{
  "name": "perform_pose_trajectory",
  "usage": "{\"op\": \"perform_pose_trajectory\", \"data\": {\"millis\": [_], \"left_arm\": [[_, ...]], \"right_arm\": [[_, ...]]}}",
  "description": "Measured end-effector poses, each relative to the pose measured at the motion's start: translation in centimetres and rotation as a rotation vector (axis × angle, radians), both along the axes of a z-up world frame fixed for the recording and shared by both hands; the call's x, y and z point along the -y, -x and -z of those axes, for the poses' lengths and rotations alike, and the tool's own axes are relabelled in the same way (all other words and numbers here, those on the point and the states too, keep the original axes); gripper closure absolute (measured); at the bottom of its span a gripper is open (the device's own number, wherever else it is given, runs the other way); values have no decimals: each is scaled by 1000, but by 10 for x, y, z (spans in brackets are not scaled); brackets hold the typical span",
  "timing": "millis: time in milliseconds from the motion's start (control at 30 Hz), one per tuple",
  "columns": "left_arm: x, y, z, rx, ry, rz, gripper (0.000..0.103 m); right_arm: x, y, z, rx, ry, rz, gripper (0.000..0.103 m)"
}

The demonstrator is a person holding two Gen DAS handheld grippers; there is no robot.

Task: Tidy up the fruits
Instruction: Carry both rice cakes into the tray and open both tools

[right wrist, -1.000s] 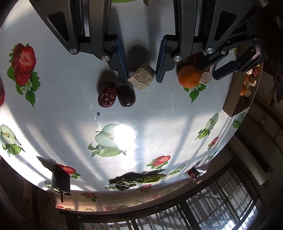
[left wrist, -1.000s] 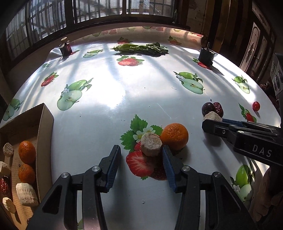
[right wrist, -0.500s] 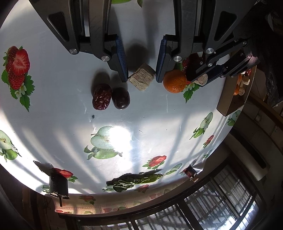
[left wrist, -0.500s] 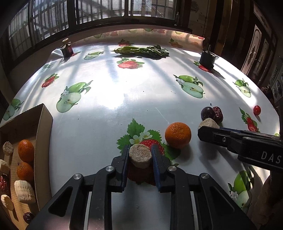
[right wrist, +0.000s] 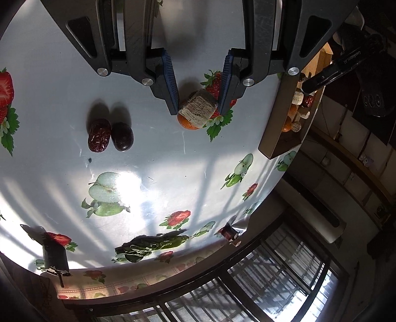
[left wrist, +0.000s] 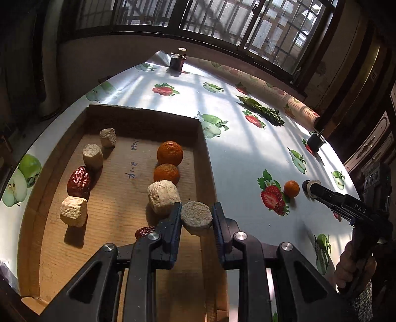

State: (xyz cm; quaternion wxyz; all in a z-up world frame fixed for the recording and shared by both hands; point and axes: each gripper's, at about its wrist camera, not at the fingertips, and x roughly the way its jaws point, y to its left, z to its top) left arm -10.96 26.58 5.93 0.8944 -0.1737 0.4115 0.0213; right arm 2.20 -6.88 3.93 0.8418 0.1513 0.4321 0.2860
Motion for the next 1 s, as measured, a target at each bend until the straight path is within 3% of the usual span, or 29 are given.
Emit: {"op": "perform_pose_trajectory", "data": {"millis": [133,333,533,800,900,1000], "left_arm": [[-48,21,8,-30,-36,-102,79],[-68,33,23,-68,-129,-141,79],[-79,37,36,-86,-98,-146,79],[-87,43,33,-63,-39,-156,76],[-86,46,27,-49,-40,-159,70],[-86,51,18,-29,-57,-179,51]], "right_arm": [[-38,26,-17,4,-41,-84,68],[-143,68,-29,51,63,-299,68],[-215,97,-9,78,211,-422,68],[-247,110,11,100,326,-465,68],[-254,113,15,120,353,-465,68],[-256,117,17,116,361,-466,64]]}}
